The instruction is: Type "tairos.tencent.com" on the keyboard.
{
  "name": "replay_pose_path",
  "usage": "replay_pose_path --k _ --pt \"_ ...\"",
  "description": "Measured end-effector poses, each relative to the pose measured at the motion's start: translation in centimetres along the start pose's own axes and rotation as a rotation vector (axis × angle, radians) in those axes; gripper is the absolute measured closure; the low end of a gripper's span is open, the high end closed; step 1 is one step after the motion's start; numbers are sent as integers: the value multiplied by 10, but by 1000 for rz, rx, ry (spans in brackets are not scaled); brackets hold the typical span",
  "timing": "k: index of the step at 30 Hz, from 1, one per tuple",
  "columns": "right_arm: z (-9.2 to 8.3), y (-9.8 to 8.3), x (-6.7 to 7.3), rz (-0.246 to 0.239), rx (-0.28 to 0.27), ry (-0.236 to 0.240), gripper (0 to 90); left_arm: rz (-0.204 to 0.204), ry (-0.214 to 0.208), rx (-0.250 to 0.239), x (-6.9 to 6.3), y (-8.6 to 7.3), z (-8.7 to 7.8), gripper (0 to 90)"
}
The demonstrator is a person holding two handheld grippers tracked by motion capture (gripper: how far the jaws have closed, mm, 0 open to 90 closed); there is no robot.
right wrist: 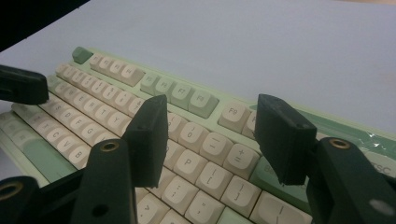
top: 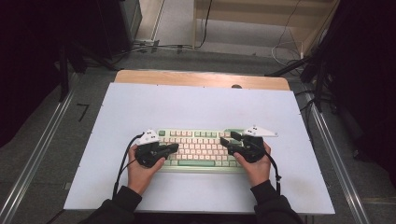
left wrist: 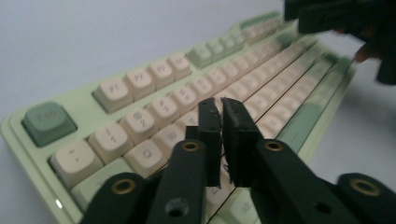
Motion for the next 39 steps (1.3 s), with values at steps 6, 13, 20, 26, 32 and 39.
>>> replay_pose_path --k 6,13,20,26,32,39 --pt "-1 0 -1 -1 -1 -3 429 -32 -42 -117 1 13 -13 675" --pt "0 0 0 -1 0 -5 429 -60 -31 -121 8 13 -15 549" --pt "0 1 1 -3 -3 -2 428 -42 46 -133 15 12 -17 426" --pt "-1 2 1 -9 -7 -3 427 -27 67 -137 17 12 -17 400" --pt "-5 4 4 -29 -10 0 453 -26 79 -144 18 11 -20 399" --pt "-20 8 20 -72 -3 66 877 -32 90 -152 20 10 -27 399"
Point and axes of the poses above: each handheld gripper's, and its own axes: z roughly forward along the jaws, y roughly out of its top, x roughly to its left, the point moved 7 cm from there along z, roughly forward along the jaws, and after that the axes turned 8 degrees about -x, right-handed, at the moved point
